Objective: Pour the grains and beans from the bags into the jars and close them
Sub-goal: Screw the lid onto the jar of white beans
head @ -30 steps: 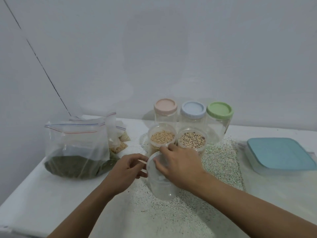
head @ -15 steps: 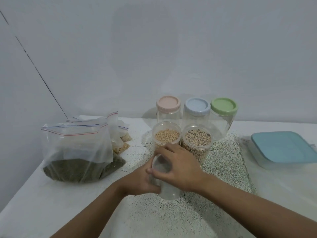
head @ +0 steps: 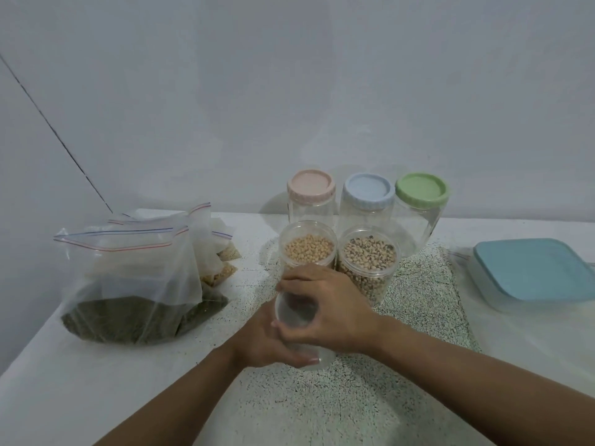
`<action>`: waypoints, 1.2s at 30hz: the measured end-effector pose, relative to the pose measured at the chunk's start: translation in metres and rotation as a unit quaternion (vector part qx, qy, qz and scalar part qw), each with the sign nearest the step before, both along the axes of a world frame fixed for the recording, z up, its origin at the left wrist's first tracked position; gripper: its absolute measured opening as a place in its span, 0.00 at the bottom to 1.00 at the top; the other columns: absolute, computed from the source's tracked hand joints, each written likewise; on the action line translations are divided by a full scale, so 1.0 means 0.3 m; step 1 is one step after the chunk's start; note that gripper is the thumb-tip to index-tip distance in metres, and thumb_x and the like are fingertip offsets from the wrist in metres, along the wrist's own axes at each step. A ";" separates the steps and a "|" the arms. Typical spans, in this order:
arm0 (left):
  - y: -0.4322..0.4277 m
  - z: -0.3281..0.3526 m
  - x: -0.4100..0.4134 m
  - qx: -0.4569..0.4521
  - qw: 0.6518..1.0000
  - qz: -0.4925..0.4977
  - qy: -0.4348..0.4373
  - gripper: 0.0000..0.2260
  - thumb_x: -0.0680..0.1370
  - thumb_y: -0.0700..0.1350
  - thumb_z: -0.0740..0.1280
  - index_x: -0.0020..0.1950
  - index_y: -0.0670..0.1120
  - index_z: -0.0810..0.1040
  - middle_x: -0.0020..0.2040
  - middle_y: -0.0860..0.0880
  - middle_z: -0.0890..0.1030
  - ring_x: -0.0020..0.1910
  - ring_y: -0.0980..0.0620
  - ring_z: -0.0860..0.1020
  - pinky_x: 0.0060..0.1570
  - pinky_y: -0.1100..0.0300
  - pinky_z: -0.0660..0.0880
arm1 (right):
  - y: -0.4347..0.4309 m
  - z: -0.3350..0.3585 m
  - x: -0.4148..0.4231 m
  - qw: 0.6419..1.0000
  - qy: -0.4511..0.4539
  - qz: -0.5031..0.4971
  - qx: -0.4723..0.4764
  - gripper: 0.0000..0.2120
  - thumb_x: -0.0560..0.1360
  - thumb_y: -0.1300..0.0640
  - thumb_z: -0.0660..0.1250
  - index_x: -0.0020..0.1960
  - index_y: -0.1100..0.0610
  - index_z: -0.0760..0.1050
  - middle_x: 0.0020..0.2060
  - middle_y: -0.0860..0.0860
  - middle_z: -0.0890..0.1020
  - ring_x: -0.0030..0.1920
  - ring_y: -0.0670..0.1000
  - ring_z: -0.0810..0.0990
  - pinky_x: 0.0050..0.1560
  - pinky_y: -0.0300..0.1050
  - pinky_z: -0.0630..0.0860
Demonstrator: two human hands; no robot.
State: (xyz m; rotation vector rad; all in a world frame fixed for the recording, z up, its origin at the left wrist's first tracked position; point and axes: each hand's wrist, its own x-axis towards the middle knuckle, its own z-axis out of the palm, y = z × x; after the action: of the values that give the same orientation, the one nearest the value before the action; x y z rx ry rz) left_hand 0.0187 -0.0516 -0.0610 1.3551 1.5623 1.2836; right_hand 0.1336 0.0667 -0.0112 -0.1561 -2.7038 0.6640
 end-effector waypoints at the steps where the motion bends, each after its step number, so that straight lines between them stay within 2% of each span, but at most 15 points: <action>1: 0.004 -0.002 -0.005 0.010 1.000 0.003 -0.001 0.32 0.66 0.29 0.80 0.64 0.52 0.78 0.59 0.54 0.83 0.60 0.50 0.81 0.59 0.57 0.78 | 0.008 0.006 -0.003 1.000 -0.002 0.020 -0.008 0.27 0.69 0.37 0.73 0.60 0.52 0.84 0.59 0.45 0.83 0.60 0.44 0.79 0.63 0.48 0.76; 4: 0.008 -0.025 -0.015 0.015 1.000 0.009 -0.006 0.34 0.65 0.30 0.82 0.66 0.50 0.77 0.61 0.48 0.82 0.62 0.45 0.80 0.62 0.50 0.77 | 0.036 0.028 -0.017 0.996 -0.023 0.087 -0.004 0.22 0.68 0.42 0.77 0.58 0.53 0.84 0.56 0.44 0.84 0.57 0.43 0.79 0.61 0.44 0.75; 6: 0.005 -0.034 -0.013 0.020 1.000 0.019 0.001 0.34 0.64 0.33 0.83 0.65 0.53 0.77 0.60 0.49 0.82 0.62 0.46 0.80 0.62 0.49 0.77 | 0.042 0.040 -0.025 0.992 -0.032 0.119 0.035 0.20 0.70 0.43 0.76 0.57 0.53 0.84 0.54 0.44 0.83 0.54 0.44 0.79 0.60 0.44 0.74; 10: 0.007 -0.003 0.007 0.041 0.998 0.034 0.033 0.41 0.62 0.33 0.83 0.64 0.67 0.75 0.61 0.62 0.80 0.62 0.58 0.79 0.60 0.63 0.76 | 0.047 0.046 -0.031 0.979 -0.043 0.151 0.131 0.22 0.74 0.41 0.72 0.61 0.54 0.83 0.56 0.47 0.83 0.56 0.47 0.80 0.62 0.44 0.74; 14: 0.001 0.006 0.023 0.063 0.997 0.040 0.037 0.38 0.64 0.36 0.82 0.64 0.67 0.76 0.61 0.64 0.81 0.62 0.60 0.80 0.59 0.66 0.76 | 0.056 0.082 -0.035 0.961 -0.065 0.205 0.172 0.20 0.77 0.40 0.68 0.62 0.52 0.82 0.58 0.46 0.83 0.61 0.49 0.74 0.63 0.52 0.71; 16: -0.005 -0.004 0.025 0.061 0.996 0.053 0.031 0.36 0.64 0.36 0.83 0.64 0.66 0.77 0.61 0.62 0.81 0.62 0.59 0.80 0.58 0.65 0.76 | 0.056 0.107 -0.025 0.962 -0.079 0.188 0.180 0.21 0.79 0.36 0.64 0.62 0.48 0.81 0.61 0.45 0.81 0.64 0.50 0.70 0.61 0.54 0.72; 18: -0.009 -0.016 0.024 0.035 0.997 0.059 0.036 0.34 0.65 0.35 0.83 0.61 0.64 0.78 0.58 0.63 0.82 0.59 0.60 0.81 0.53 0.68 0.77 | 0.049 0.129 -0.009 0.966 -0.108 0.122 0.200 0.27 0.79 0.30 0.56 0.66 0.47 0.76 0.65 0.49 0.77 0.64 0.51 0.68 0.61 0.54 0.73; 20: -0.010 -0.026 0.024 0.022 0.997 0.061 0.046 0.28 0.65 0.35 0.83 0.57 0.57 0.80 0.55 0.63 0.83 0.55 0.61 0.82 0.49 0.70 0.77 | 0.038 0.142 0.006 0.960 -0.143 0.065 0.230 0.32 0.78 0.26 0.49 0.69 0.47 0.71 0.63 0.52 0.75 0.62 0.53 0.69 0.59 0.56 0.74; 22: -0.006 -0.022 0.029 0.019 0.997 0.066 0.044 0.26 0.65 0.37 0.83 0.58 0.53 0.79 0.54 0.60 0.84 0.55 0.59 0.83 0.50 0.67 0.78 | 0.022 0.144 0.015 0.954 -0.164 0.046 0.247 0.34 0.77 0.25 0.47 0.70 0.46 0.68 0.63 0.54 0.74 0.61 0.55 0.69 0.58 0.57 0.74; 25: 0.002 -0.015 0.035 0.032 0.996 0.073 0.030 0.29 0.65 0.38 0.83 0.61 0.57 0.79 0.57 0.56 0.84 0.58 0.54 0.82 0.55 0.60 0.78 | 0.023 0.137 0.016 0.961 -0.165 0.066 0.214 0.30 0.76 0.29 0.58 0.71 0.44 0.68 0.64 0.52 0.74 0.64 0.55 0.68 0.60 0.55 0.73; 28: 0.005 -0.013 0.040 0.055 0.995 0.082 0.031 0.36 0.63 0.36 0.83 0.64 0.62 0.77 0.61 0.56 0.82 0.61 0.52 0.81 0.60 0.58 0.77 | 0.055 0.170 -0.001 0.965 -0.186 0.164 0.087 0.26 0.70 0.42 0.73 0.67 0.46 0.75 0.62 0.46 0.76 0.64 0.49 0.69 0.66 0.49 0.68; 30: 0.003 -0.022 0.037 0.052 0.995 0.084 0.034 0.38 0.62 0.35 0.84 0.66 0.61 0.76 0.61 0.58 0.82 0.62 0.53 0.81 0.61 0.60 0.76 | 0.069 0.190 -0.009 0.959 -0.207 0.189 0.039 0.23 0.70 0.49 0.74 0.64 0.47 0.79 0.62 0.45 0.78 0.65 0.46 0.70 0.69 0.47 0.67; 32: -0.001 -0.047 0.026 0.030 0.996 0.083 0.033 0.33 0.63 0.35 0.84 0.64 0.52 0.78 0.59 0.55 0.84 0.60 0.53 0.82 0.58 0.61 0.77 | 0.061 0.190 -0.008 0.971 -0.174 0.163 0.015 0.16 0.73 0.47 0.72 0.61 0.48 0.80 0.58 0.44 0.80 0.62 0.45 0.73 0.66 0.50 0.72; 34: -0.008 -0.058 0.020 0.011 0.996 0.081 0.041 0.28 0.64 0.36 0.83 0.62 0.46 0.79 0.55 0.55 0.85 0.56 0.54 0.83 0.52 0.64 0.78 | 0.034 0.186 0.000 0.978 -0.149 0.105 0.099 0.19 0.77 0.38 0.66 0.62 0.48 0.78 0.56 0.46 0.79 0.60 0.48 0.73 0.60 0.54 0.75; 36: -0.014 -0.064 0.018 0.006 0.996 0.079 0.041 0.26 0.65 0.36 0.83 0.60 0.46 0.80 0.53 0.56 0.85 0.54 0.56 0.84 0.49 0.65 0.79 | 0.001 0.186 0.008 0.955 -0.183 0.030 0.233 0.29 0.78 0.28 0.55 0.66 0.48 0.74 0.61 0.52 0.76 0.62 0.55 0.72 0.58 0.56 0.75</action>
State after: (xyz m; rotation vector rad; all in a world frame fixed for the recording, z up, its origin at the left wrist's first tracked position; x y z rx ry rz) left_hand 0.0241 -0.0559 -0.0804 1.3296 1.7496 1.3479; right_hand 0.1360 0.0670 0.0446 -0.0809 -3.1436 -0.0109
